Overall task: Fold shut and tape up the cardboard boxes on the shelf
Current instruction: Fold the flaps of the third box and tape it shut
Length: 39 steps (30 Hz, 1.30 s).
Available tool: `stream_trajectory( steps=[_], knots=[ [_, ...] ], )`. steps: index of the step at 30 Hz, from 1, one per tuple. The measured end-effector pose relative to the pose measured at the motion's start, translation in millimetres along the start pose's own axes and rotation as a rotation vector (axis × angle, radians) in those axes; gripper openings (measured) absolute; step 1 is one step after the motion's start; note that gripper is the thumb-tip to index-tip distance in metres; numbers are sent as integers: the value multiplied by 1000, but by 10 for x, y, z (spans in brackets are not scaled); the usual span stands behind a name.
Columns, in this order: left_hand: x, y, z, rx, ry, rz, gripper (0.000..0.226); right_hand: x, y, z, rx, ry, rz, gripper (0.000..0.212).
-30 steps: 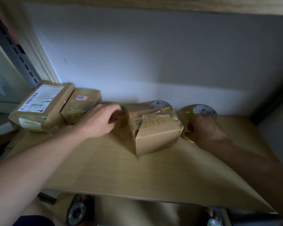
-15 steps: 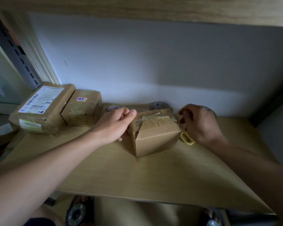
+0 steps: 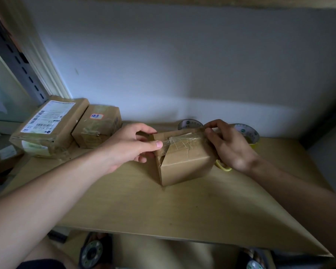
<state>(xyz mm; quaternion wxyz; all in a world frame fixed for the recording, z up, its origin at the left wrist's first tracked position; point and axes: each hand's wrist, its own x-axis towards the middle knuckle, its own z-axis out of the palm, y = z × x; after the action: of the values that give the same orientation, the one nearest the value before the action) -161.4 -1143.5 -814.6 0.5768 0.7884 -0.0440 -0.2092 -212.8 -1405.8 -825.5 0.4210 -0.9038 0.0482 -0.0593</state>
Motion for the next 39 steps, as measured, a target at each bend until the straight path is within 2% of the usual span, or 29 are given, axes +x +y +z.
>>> stream_trajectory(
  steps=[7, 14, 24, 26, 28, 31, 34, 39],
  knots=[
    [27, 7, 9, -56, -31, -6, 34, 7, -14, -18, 64, -43, 25, 30],
    [53, -45, 8, -244, -105, -61, 29, 9, -30, 10, 101, -90, -43, 23],
    [57, -92, 6, -271, -140, -72, 36, 57, -35, 47, 81, -170, -52, 20],
    [74, -101, -15, -259, -125, -61, 36, 69, -50, 74, 174, -194, -5, 21],
    [90, -107, -23, -254, -125, -49, 34, 61, -54, 75, 377, -236, 96, 20],
    [99, -120, -21, -238, -125, -35, 32, 91, 2, 34, 512, -321, 167, 34],
    [109, -129, -23, -245, -127, -28, 31, 156, 40, 29, 445, -398, 162, 51],
    [124, -136, -49, -261, -155, -59, 31, 264, -10, 53, 355, -383, 150, 56]
  ],
)
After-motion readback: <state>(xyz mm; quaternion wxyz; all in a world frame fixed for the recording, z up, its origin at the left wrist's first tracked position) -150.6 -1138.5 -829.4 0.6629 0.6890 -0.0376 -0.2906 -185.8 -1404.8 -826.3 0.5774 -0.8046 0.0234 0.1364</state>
